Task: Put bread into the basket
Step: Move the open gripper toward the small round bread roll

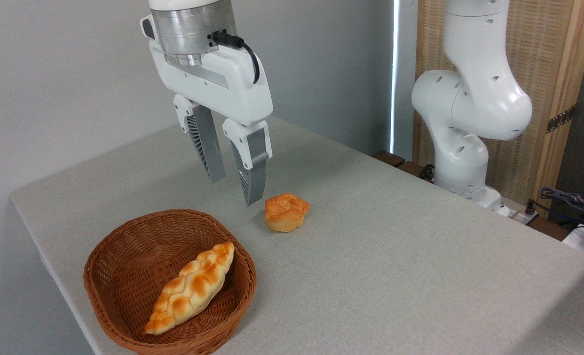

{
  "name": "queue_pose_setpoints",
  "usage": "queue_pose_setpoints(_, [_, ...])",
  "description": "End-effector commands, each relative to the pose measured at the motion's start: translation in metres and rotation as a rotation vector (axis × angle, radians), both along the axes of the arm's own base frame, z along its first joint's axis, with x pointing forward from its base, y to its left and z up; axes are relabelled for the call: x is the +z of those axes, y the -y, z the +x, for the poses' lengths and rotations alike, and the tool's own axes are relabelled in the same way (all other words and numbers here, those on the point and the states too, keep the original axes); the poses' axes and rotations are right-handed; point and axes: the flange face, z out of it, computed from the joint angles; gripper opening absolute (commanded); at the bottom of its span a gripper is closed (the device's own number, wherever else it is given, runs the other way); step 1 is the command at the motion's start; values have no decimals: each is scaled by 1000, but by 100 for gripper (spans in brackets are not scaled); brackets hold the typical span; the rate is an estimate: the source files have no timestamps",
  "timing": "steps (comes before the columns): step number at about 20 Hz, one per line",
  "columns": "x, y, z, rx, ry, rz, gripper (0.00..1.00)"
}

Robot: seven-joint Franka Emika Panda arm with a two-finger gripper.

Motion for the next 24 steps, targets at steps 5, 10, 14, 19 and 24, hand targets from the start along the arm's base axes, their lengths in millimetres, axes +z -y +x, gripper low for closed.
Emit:
queue_pose_setpoints(5, [4, 0, -8, -17, -8, 7, 100])
queue_pose_setpoints(10, [3, 1, -8, -17, -11, 7, 100])
queue_pose_setpoints(14, [-9, 10, -11, -35, -35, 7, 100])
queue_pose_setpoints(19, [-31, 45, -38, -104, -79, 9, 100])
queue_pose_setpoints(24, [-73, 78, -102, -177, -67, 7, 100])
